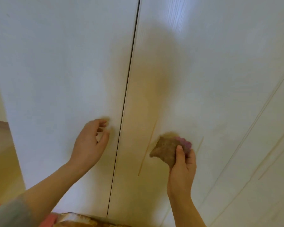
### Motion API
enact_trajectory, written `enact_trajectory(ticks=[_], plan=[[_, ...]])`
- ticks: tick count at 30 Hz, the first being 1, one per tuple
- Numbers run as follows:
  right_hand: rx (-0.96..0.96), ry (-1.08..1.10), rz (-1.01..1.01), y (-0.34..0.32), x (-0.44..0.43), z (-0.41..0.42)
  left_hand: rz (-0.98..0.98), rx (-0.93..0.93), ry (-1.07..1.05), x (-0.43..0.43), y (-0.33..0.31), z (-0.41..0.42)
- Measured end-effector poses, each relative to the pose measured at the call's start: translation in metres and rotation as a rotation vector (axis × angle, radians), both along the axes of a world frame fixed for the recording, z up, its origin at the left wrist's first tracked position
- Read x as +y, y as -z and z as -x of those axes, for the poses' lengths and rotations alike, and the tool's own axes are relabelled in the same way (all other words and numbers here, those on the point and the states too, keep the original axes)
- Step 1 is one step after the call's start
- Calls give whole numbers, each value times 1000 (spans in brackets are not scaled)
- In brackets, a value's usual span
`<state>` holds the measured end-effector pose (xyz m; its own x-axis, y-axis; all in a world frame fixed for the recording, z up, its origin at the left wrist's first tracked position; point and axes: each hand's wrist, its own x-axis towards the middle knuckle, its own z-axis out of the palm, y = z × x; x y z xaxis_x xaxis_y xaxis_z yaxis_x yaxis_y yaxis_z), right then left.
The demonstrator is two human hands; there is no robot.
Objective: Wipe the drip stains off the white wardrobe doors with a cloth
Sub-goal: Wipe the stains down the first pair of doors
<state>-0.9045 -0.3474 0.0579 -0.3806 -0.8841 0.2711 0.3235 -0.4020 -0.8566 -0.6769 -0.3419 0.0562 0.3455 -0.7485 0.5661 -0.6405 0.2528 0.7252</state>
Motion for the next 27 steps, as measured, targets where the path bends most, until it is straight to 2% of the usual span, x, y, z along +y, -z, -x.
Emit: enact_trajectory(ticks=[2,4,8,10,14,17,20,23,24,27], plan=[[205,189,172,-9,-12,-9,106,-70,-40,-15,-14,-10],[324,283,307,-20,-24,-18,209,-161,-69,-29,-28,-19],[539,309,475,-38,-60,-32,339,-303,-145,-54,-44,-33],[663,292,478,-42,-79,-38,389,-427,-202,-68,-41,-41],[722,339,464,-36,-98,-46,408,-625,-278,-96,-21,-53],[857,301,524,-3,-98,-49,440,-670,-326,-110,-11,-58],[943,219,469,48,-95,-51,476,-744,-351,-122,-7,-66],[897,185,434,70,-85,-55,504,-762,-375,-130,-3,-69],[811,202,411,64,-80,-58,513,-763,-377,-131,-3,-69],[391,354,353,15,-77,-70,530,-764,-380,-132,-2,-70]])
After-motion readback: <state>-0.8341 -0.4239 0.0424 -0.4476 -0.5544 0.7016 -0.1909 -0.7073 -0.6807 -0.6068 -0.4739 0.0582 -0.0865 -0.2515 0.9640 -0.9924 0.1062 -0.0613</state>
